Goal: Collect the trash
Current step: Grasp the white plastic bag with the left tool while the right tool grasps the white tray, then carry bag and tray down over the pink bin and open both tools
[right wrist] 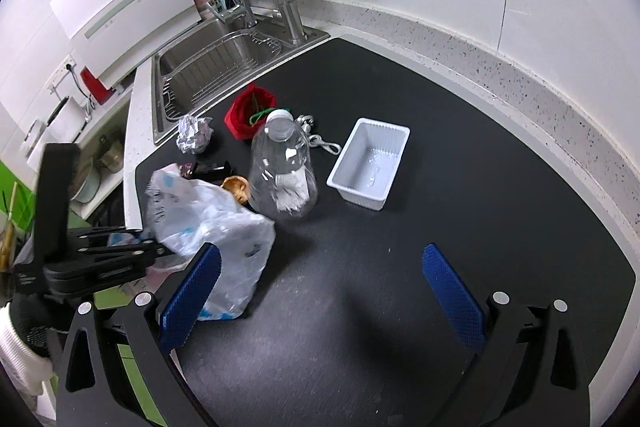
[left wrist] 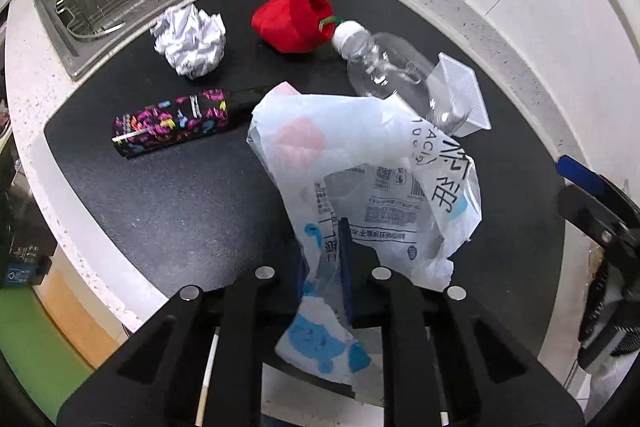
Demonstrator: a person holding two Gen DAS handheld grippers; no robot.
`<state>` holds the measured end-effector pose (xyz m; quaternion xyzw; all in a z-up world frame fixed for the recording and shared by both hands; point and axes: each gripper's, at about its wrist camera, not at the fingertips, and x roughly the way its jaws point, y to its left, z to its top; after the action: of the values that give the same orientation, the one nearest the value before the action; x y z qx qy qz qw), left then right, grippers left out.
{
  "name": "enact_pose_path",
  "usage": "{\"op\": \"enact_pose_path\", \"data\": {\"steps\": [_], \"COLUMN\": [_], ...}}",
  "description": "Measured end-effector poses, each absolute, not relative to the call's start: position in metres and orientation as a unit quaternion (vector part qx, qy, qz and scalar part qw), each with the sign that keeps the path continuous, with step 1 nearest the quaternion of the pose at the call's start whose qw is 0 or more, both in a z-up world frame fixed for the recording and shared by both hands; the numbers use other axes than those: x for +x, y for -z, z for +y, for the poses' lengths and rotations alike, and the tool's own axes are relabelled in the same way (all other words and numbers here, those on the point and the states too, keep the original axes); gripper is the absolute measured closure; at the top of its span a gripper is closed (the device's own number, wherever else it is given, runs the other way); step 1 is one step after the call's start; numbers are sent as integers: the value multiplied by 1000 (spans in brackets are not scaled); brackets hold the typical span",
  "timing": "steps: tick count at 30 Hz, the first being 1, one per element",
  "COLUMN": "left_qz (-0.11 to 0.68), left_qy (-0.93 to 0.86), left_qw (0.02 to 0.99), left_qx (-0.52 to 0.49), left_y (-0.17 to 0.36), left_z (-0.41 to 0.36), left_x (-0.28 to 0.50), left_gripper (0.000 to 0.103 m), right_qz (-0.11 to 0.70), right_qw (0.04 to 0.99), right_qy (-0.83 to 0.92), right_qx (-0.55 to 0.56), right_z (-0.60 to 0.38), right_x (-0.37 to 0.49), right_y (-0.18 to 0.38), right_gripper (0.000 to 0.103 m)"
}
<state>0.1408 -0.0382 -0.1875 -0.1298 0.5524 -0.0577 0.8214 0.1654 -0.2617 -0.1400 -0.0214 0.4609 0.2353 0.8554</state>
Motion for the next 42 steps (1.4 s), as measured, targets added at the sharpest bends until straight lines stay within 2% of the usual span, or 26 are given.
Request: {"op": "enact_pose_path", "data": {"steps": [9, 20, 21, 23, 24, 26, 27, 29, 31, 42], "left_qz": [530, 512, 511, 512, 513, 513, 513, 514, 513, 501], "left_qy": [62, 60, 60, 58, 57, 55, 53, 50, 48, 45], "left_qw": [836, 849, 849, 848, 847, 847, 847, 846, 846, 855], "left_qx": [-126, -119, -120, -123, -125, -128, -129, -133, -134, -130], "left_y": [153, 134, 133, 135, 136, 136, 137, 137, 136, 120], "left_z": [-33, -35, -35, -34, -33, -32, -31, -29, -27, -23], "left_x": [138, 148, 147, 149, 149, 149, 150, 149, 148, 134], "left_gripper": [92, 92, 92, 92, 92, 92, 92, 92, 92, 92], "right_qz": [454, 482, 487, 498, 503, 514, 516, 519, 519, 491], "right_qw": [867, 860, 858, 851, 849, 841, 840, 837, 837, 849], "right_qy": [-202, -162, -163, -162, -161, -167, -168, -170, -172, -192], "right_qx": [-28, -35, -32, -32, -33, -28, -30, -31, -30, -38], "right_z": [-264, -262, -262, -261, -261, -260, -259, -258, -258, -259], "right_x": [202, 265, 270, 279, 282, 287, 287, 289, 288, 258], "right_y": [143, 178, 182, 190, 193, 201, 203, 206, 206, 164], "right_gripper": [6, 7, 10, 35, 39, 57, 62, 89, 101, 101]}}
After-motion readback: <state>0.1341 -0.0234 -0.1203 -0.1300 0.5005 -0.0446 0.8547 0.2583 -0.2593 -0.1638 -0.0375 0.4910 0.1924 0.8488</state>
